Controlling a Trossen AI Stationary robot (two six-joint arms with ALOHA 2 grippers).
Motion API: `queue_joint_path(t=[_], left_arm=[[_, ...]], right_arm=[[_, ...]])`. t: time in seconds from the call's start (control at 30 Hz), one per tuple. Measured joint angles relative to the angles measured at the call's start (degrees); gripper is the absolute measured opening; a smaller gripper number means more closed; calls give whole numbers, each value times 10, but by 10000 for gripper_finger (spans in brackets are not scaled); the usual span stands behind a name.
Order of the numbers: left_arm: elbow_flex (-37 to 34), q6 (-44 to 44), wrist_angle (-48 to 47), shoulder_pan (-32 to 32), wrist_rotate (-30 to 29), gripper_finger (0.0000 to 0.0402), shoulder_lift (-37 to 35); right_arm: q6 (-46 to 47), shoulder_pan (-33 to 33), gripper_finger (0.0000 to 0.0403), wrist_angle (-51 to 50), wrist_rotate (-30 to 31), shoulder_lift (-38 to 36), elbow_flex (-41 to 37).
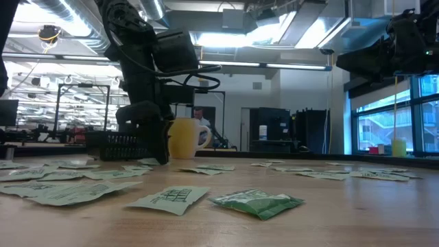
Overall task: Pick and place Stevia / Truvia into bins
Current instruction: Put the green stevia packet into the black bin
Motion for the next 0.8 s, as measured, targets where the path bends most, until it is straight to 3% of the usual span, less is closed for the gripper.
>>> queue_joint_path(t=[0.47, 0.8], left_arm=[[0, 2, 0, 0, 0, 4, 0], [3, -19, 9, 0, 2, 3, -9]], right_arm=[[0, 0, 135, 0, 0, 0, 0], [0, 0, 135, 0, 0, 0, 0]])
